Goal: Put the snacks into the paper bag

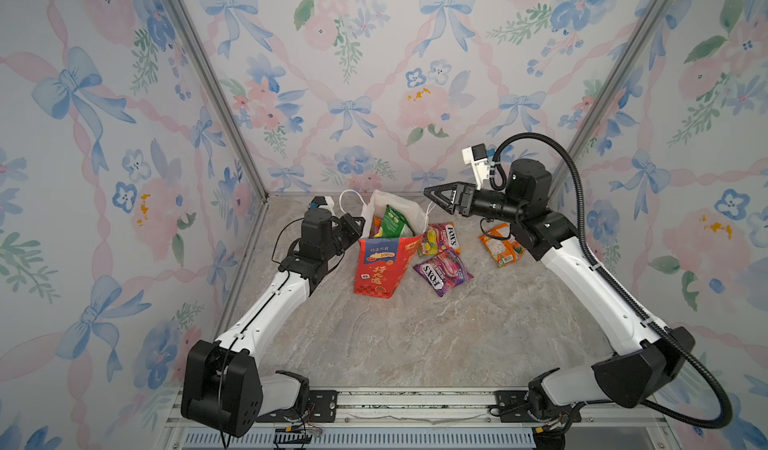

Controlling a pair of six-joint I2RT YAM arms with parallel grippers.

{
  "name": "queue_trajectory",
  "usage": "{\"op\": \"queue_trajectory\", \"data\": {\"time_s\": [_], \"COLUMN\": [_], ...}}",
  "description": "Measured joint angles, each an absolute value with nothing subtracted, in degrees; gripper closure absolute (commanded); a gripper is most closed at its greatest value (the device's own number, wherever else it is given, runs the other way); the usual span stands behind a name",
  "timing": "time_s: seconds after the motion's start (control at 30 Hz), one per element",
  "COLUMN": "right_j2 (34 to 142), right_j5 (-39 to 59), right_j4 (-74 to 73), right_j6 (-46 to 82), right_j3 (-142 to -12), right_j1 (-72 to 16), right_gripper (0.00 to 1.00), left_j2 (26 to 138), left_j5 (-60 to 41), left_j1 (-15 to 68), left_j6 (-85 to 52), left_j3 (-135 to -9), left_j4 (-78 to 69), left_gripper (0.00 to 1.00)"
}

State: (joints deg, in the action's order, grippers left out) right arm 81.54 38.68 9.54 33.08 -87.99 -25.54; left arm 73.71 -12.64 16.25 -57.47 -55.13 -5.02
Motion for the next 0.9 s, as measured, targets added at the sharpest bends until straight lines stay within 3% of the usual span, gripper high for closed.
{"op": "queue_trajectory", "data": {"time_s": [0.53, 0.9], "right_j2": [79.0, 85.6], "right_j5": [37.5, 38.0], "right_j4": [12.4, 6.0], "right_j6": [32.8, 33.9], "right_j3": [-76.9, -76.9], "right_j1": [-26.8, -26.7], "right_gripper": [0.15, 0.15], "left_j2": [72.9, 72.9], "left_j5": [-12.4, -12.4], "left_j1": [16.1, 16.1], "left_j6": [-57.5, -57.5], "left_j3": [-54.3, -54.3], "left_j4": [-5.0, -5.0], "left_gripper": [0.9, 0.9]}}
